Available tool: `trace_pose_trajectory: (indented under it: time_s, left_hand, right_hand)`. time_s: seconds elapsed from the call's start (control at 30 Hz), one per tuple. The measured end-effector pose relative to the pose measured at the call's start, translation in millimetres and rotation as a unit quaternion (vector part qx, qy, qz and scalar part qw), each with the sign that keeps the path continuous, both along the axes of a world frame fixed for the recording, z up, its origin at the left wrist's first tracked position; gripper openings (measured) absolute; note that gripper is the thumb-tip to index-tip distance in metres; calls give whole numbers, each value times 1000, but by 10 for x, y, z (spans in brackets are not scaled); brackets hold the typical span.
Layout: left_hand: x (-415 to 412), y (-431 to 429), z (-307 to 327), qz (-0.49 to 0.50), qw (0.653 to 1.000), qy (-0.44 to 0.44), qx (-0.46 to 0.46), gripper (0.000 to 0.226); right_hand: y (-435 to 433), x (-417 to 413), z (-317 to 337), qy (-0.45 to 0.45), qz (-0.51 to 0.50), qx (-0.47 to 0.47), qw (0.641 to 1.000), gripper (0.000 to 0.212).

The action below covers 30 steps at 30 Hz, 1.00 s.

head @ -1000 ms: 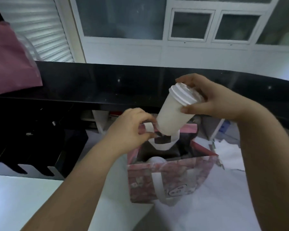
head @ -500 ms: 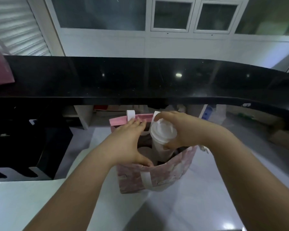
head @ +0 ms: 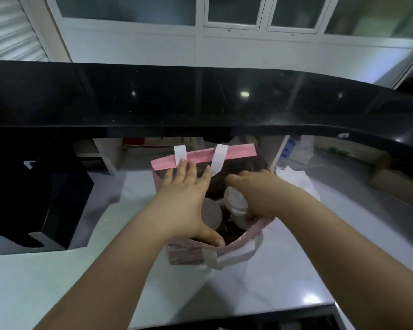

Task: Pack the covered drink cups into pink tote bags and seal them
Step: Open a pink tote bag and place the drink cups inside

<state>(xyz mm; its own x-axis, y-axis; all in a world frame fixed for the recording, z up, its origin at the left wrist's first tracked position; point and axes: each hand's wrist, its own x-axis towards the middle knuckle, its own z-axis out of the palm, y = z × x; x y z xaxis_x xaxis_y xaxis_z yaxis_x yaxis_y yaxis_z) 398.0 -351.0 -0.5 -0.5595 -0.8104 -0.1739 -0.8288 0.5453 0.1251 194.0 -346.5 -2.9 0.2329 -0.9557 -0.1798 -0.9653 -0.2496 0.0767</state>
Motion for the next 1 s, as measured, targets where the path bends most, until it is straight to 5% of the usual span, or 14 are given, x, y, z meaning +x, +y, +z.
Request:
trace_pose_trajectory:
  time_s: [0.3, 0.8, 1.0]
  left_hand:
    - [-5, 125, -103, -10, 999, 10, -49, 138]
    - [4, 74, -261, 18, 998, 12, -65, 138]
    - [-7, 108, -258, 37, 994, 53, -92, 125]
  right_hand:
    - [-21, -173, -335, -91, -93, 39, 991, 90]
    - [94, -151, -804, -15, -79, 176, 981, 99]
    - [88, -130, -650, -50, -81, 208, 973, 104]
